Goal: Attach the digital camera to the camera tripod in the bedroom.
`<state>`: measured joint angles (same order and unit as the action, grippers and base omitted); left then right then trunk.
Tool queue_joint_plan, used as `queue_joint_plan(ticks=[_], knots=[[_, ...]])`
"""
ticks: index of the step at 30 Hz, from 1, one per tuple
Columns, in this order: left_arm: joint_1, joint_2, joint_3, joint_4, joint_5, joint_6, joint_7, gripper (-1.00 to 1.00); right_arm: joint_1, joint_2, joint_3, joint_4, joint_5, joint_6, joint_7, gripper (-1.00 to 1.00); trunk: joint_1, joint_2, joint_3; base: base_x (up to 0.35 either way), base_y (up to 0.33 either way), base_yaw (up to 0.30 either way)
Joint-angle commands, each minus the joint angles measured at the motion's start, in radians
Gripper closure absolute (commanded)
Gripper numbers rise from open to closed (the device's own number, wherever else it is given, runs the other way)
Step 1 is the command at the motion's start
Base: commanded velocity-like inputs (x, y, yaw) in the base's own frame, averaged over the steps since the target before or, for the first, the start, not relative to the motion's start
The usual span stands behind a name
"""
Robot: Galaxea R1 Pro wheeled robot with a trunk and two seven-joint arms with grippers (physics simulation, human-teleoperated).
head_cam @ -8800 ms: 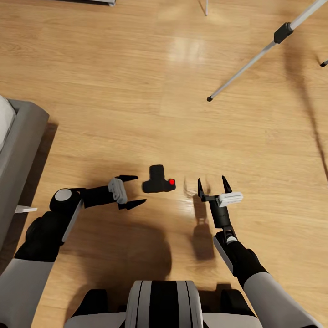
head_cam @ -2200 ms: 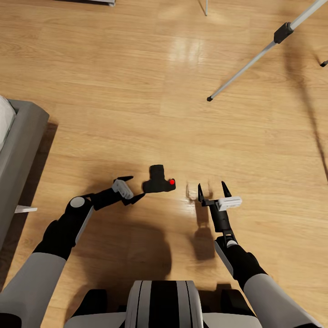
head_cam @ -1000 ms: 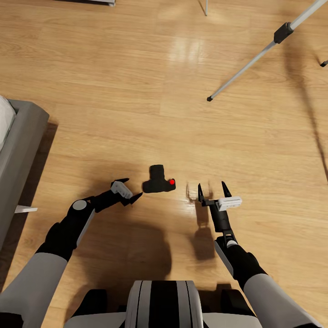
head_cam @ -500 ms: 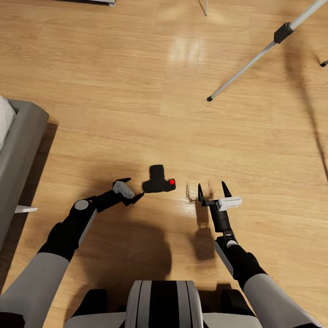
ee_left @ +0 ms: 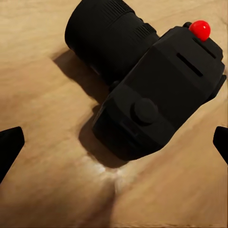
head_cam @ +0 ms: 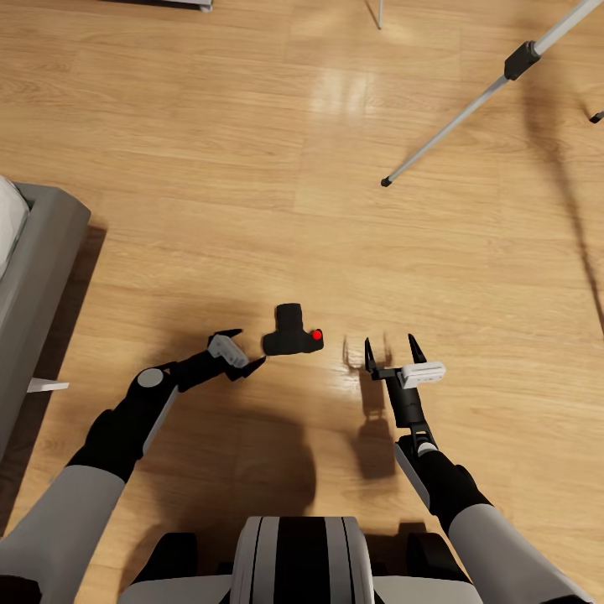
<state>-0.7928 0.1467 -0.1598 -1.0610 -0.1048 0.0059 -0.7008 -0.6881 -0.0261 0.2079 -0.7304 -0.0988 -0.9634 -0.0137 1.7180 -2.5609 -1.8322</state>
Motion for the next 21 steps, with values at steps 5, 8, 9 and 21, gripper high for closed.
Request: queue_joint_plan(ticks=[5,8,9,21], knots=[[-0.001,0.050,0.001,-0.005,-0.005,-0.008,-0.001,-1.00,-0.001,-0.002,0.007,0.000,-0.010,-0.003,-0.002,-1.00,0.000,0.000,0.000,0.000,0.000,0.000],[-0.002,0.070,0.007,-0.007,-0.004,-0.011,0.000,-1.00,-0.001,-0.002,0.007,0.000,-0.010,-0.003,-0.002,-1.00,0.000,0.000,0.000,0.000,0.000,0.000],[-0.004,0.076,0.010,-0.007,-0.004,-0.011,0.000,-1.00,-0.001,-0.002,0.007,0.000,-0.010,-0.003,-0.002,-1.00,0.000,0.000,0.000,0.000,0.000,0.000],[-0.066,0.109,0.092,0.002,-0.003,-0.008,0.000,-1.00,-0.001,-0.002,0.007,0.000,-0.010,-0.003,-0.001,-1.00,0.000,0.000,0.000,0.000,0.000,0.000]])
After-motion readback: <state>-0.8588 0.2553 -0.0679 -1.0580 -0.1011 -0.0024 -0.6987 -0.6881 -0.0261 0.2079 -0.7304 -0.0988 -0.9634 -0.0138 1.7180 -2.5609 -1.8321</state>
